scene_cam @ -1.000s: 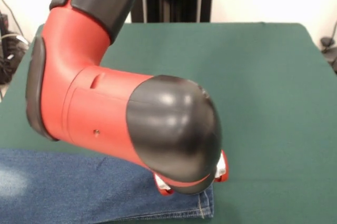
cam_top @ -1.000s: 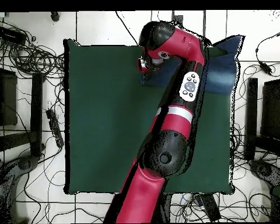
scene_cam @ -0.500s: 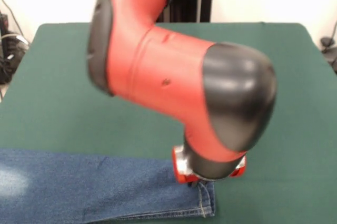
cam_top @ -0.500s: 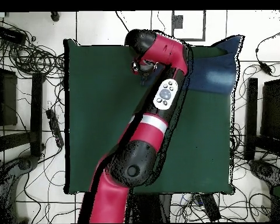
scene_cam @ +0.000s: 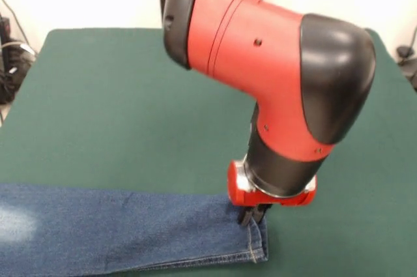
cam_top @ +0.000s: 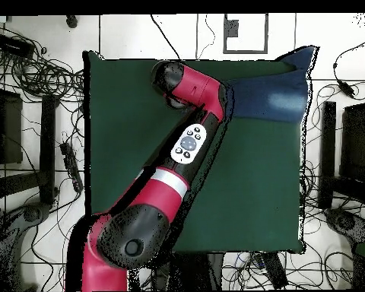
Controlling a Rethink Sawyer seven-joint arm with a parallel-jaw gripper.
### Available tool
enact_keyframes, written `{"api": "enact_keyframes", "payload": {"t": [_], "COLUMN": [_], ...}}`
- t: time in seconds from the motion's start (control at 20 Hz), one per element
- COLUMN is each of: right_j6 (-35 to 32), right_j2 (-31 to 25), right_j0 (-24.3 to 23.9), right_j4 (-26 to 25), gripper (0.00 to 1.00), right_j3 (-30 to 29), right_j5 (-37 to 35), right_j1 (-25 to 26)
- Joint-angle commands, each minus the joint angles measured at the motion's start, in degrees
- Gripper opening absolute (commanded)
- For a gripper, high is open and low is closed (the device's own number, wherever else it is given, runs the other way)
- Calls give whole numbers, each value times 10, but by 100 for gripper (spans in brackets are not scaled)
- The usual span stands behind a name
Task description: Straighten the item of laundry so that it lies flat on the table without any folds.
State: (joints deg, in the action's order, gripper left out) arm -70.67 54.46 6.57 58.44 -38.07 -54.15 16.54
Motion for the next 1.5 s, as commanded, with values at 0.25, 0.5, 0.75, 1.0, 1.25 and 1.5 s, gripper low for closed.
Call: {"api": "enact_keyframes", "payload": {"t": [0.25, 0.5, 0.75, 1.0, 1.25, 1.5], "right_j6": [29, 13, -7, -49, -79, -71], "right_j2": [-242, -291, -334, -356, -371, -407], "right_j0": [66, 74, 84, 95, 103, 93], "right_j4": [-81, -103, -119, -139, -159, -169], "gripper": [0, 0, 0, 0, 0, 0], "right_j3": [-220, -280, -333, -357, -369, -384], "right_j5": [55, 92, 121, 113, 105, 88], "right_j1": [-22, -63, -106, -136, -155, -183]}}
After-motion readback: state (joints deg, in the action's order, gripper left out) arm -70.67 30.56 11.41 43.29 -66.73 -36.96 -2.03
